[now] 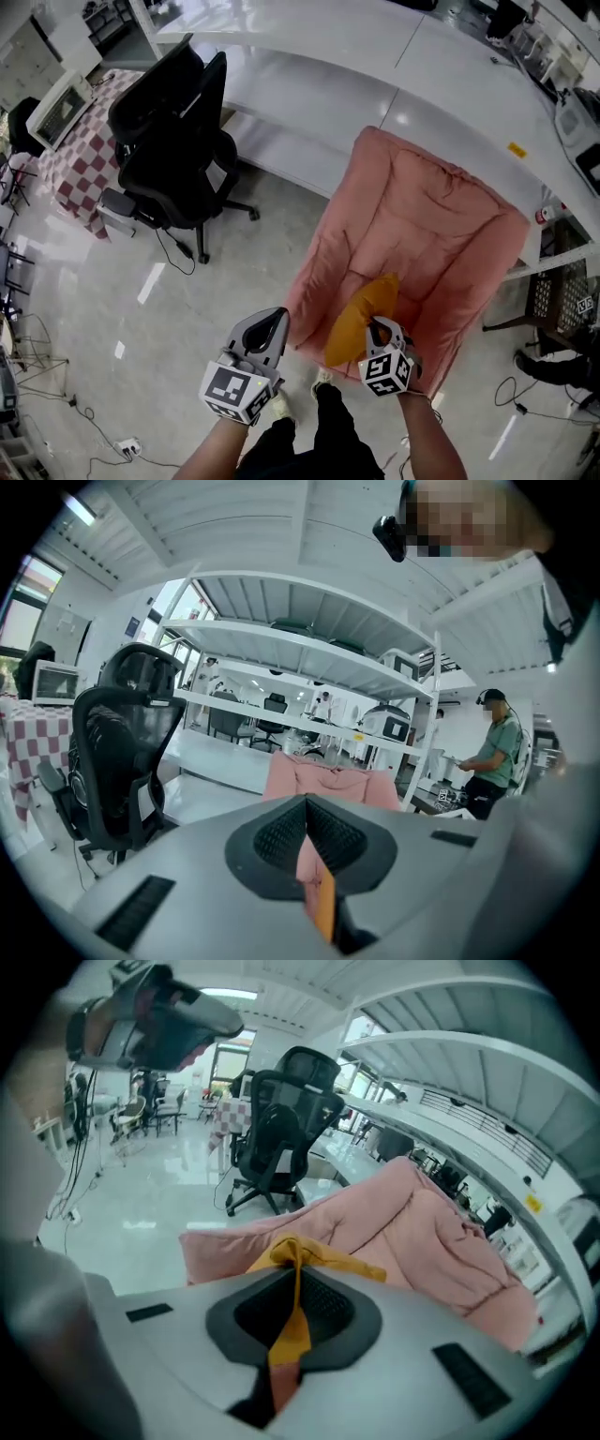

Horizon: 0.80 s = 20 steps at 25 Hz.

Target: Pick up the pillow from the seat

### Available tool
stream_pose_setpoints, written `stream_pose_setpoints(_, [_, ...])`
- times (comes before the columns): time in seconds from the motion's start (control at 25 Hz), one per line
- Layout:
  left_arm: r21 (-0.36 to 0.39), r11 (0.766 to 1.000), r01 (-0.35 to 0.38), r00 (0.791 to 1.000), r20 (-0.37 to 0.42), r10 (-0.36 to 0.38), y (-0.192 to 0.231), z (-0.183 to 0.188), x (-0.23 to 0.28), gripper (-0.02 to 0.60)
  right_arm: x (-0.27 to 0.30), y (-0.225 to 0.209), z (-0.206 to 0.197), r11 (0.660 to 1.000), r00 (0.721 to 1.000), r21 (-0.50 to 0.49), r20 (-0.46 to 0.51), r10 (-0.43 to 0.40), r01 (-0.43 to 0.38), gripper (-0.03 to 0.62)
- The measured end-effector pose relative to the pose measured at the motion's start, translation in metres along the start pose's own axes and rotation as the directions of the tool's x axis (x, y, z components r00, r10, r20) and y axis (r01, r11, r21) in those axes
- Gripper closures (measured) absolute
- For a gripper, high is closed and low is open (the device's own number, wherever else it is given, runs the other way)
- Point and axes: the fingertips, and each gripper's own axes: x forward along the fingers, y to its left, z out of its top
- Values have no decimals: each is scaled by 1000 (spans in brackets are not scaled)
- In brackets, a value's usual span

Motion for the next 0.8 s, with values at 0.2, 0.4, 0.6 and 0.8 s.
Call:
stream_pose_setpoints(0.2, [36,998,51,999,12,-51,-17,21,4,577,-44,-25,15,987,997,155,57,-59,49,582])
stream_pose_setpoints(0.4, [42,995,95,995,4,-95,-34,40,-4,577,-100,-40,35,973,987,203,89,-134,114,582])
stream_pose_setpoints(0.6, [30,990,138,990,-11,-137,-50,57,-8,577,-152,-63,58,942,969,288,124,-215,173,582])
stream_pose_setpoints(0.8, [21,981,192,981,-11,-192,-71,78,-8,577,-192,-78,81,915,945,358,188,-267,187,582])
